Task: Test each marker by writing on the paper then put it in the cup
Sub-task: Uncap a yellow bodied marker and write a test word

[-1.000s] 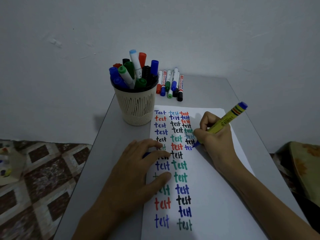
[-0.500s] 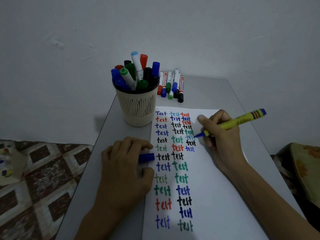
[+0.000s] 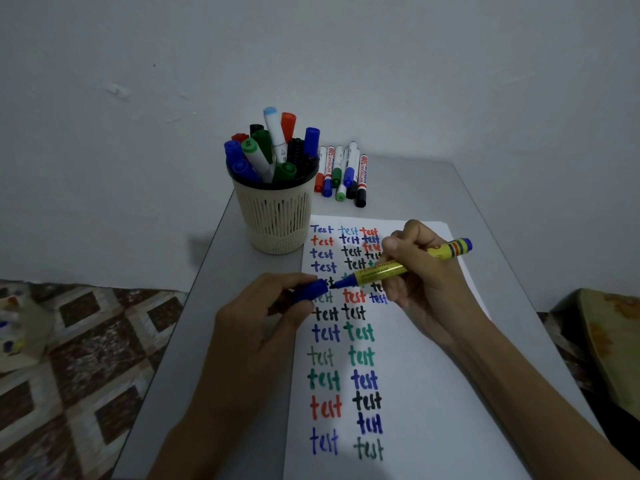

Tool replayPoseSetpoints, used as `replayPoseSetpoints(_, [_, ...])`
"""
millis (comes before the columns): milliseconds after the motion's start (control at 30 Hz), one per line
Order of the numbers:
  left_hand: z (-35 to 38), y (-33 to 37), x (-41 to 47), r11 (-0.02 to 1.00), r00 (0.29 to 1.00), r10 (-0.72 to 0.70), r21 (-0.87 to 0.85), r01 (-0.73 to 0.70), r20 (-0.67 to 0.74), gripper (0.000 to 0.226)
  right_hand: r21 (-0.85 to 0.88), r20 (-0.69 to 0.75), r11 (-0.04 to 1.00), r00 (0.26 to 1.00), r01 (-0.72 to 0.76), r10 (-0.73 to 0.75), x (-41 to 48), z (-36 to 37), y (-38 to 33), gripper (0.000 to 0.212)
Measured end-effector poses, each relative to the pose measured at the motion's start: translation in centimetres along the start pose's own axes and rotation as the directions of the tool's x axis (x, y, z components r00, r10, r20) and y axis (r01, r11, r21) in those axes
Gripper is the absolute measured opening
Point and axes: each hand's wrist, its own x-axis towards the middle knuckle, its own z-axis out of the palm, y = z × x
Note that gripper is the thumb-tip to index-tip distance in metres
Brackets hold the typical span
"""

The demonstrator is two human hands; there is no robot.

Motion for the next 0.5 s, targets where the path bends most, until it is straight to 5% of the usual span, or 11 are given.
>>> replayPoseSetpoints(500, [0.06,0.10,0.02,0.997,0.999,0.027,-0.065,-0.028,-0.022,0.026,-0.022,0.053,0.999,0.998,0.046,-0.045,-0.03,0.00,0.15,0.028])
